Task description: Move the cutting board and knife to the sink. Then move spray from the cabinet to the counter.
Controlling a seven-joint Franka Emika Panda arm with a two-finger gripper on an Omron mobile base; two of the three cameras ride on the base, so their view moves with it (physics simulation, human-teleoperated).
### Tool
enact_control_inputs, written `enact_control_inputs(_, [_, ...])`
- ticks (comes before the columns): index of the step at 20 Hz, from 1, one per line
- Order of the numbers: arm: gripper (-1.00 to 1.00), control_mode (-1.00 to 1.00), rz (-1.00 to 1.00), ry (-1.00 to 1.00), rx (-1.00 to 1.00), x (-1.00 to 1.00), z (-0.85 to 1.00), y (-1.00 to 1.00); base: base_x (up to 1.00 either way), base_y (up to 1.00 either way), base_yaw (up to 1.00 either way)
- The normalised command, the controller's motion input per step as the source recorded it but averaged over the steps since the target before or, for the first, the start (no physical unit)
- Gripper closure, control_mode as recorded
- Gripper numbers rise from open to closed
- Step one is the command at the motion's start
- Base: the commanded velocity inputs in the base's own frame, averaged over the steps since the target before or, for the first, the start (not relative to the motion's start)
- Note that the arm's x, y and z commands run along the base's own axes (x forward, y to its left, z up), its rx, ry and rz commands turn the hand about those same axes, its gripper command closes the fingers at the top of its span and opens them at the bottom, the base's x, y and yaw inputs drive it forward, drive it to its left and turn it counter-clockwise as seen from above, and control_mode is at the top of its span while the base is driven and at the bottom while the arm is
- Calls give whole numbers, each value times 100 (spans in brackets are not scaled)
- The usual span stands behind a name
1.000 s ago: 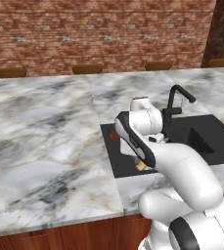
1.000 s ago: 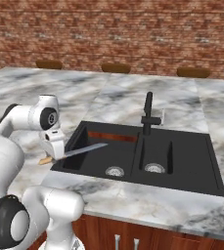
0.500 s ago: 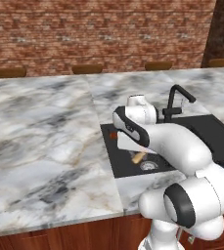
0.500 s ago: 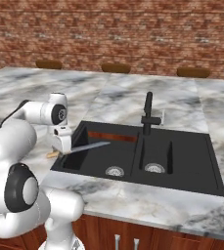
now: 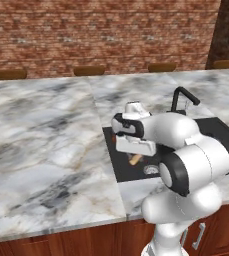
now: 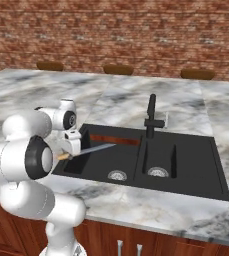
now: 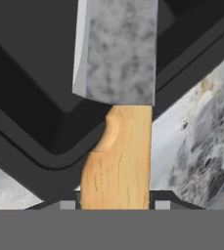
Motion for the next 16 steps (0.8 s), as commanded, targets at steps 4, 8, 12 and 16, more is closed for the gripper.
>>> enact_control_inputs(4, [100, -100, 13, -18, -4, 33, -54, -21, 0, 0, 0])
enact_control_inputs(8, [100, -100, 17, -25, -3, 23, -45, -17, 0, 0, 0])
enact_control_inputs(12, [100, -100, 4, -12, -2, 26, -29, -1, 0, 0, 0])
enact_control_inputs(16, [100, -100, 1, -1, 0, 0, -3, 0, 0, 0, 0])
